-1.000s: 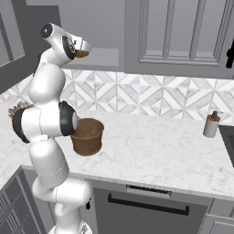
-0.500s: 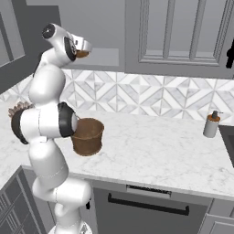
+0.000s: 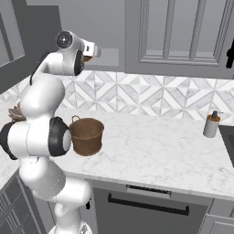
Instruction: Open the cabinet, pick up the bread from the cabinet and place it in the basket. Then move the basket to the dining counter.
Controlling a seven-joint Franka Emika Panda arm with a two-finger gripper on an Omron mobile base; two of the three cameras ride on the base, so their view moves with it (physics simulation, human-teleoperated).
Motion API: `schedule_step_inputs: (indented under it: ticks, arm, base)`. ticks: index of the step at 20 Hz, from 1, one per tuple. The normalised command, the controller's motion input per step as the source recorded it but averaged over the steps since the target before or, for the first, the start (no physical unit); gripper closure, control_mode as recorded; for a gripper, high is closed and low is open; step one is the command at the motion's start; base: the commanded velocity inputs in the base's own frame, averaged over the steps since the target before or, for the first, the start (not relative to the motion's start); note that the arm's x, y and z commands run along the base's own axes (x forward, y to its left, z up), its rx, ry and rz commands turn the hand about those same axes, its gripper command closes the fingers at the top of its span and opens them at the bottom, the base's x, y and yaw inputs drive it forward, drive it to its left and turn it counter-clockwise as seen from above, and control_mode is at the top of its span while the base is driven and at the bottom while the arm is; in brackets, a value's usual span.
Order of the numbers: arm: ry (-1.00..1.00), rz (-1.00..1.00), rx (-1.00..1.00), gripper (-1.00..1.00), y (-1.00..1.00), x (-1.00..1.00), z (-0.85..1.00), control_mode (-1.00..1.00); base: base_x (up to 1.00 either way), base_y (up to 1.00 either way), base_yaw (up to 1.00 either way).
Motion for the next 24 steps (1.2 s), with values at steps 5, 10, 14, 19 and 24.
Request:
schedule_step_inputs:
  ticks: [5,10,14,19,24]
  arm:
    - [0.00,0.00,0.00,1.00,0.00,-1.00,0.35,-1.00]
    - [0.15,0.00,0.00,1.00,0.07,-1.00,0.23,-1.00]
    - [0.26,0.00,0.00,1.00,0.10,-1.00,0.09,-1.00]
    - [0.28,0.00,0.00,1.00,0.04,-1.00,0.00,-1.00]
    - [0.19,0.00,0.00,1.00,0.00,-0.93,-0.68,-1.00]
  base:
    - [0.00,0.00,0.00]
    - [0.00,0.00,0.00]
    - [0.00,0.00,0.00]
    - [0.00,0.00,0.00]
    - [0.00,0.00,0.00]
